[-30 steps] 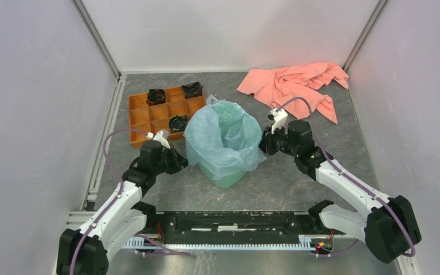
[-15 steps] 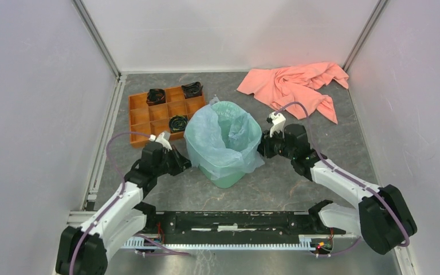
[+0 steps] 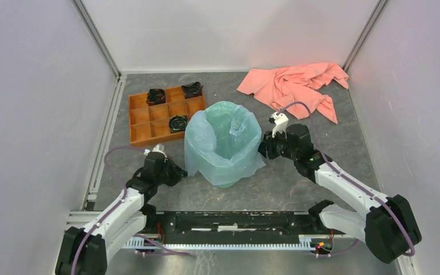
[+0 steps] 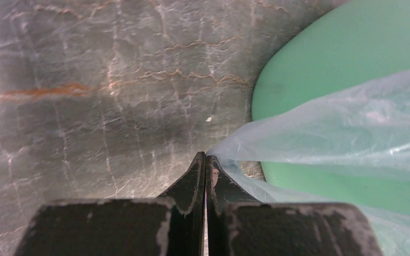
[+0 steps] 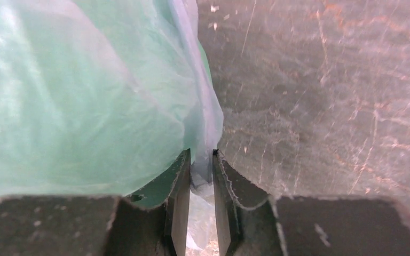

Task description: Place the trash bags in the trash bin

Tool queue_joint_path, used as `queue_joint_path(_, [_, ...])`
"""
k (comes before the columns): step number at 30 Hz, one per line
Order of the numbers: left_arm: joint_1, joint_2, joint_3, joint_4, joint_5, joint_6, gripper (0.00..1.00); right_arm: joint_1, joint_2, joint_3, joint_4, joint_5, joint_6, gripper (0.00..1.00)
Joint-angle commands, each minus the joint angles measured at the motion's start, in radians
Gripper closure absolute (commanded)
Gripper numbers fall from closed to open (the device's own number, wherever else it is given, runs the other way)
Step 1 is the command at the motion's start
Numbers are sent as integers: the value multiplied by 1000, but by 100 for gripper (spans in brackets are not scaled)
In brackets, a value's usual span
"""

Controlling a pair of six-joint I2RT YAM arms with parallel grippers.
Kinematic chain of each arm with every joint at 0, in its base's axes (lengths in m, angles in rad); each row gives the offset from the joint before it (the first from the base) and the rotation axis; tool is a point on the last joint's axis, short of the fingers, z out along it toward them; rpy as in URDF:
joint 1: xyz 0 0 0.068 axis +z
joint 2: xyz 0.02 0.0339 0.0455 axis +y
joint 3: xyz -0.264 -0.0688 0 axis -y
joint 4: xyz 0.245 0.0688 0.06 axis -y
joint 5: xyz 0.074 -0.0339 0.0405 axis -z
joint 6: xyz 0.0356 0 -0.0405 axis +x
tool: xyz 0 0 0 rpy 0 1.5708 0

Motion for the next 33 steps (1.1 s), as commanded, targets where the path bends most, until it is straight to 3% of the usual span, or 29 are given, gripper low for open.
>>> queue_joint_path(1, [0,-41,-13,-36,-63,-100,98,-1,-58,90,-98,62,-58,71])
queue_joint_path(8, [0,-79,-79,-83,-108,-181,98,0,-180,177,-341,275,-154,50])
queue_joint_path(11, [2,-111,-110,-101,-135,-240,98,0,-247,171,-368,262,-134,42])
queue_joint_path(15, [3,-161,-98,-162,-191,-286,98,0,-303,47,-266,126,-21,34])
queue_joint_path(19, [3,-210,-105,-188,-218,-318,98,-2,-265,-92,-84,23,106,31])
queue_joint_path(21, [3,-237,-133,-168,-220,-348,98,-1,-217,-172,96,-50,181,31])
queue_joint_path(25, [3,-257,-153,-153,-221,-356,98,4,-67,-245,300,-135,262,37])
queue_joint_path(29, [4,-264,-114,-198,-240,-294,98,14,-23,-235,239,-62,202,40])
queue_joint_path(33, [3,-251,-73,-245,-245,-281,98,15,-120,-140,-1,146,42,39])
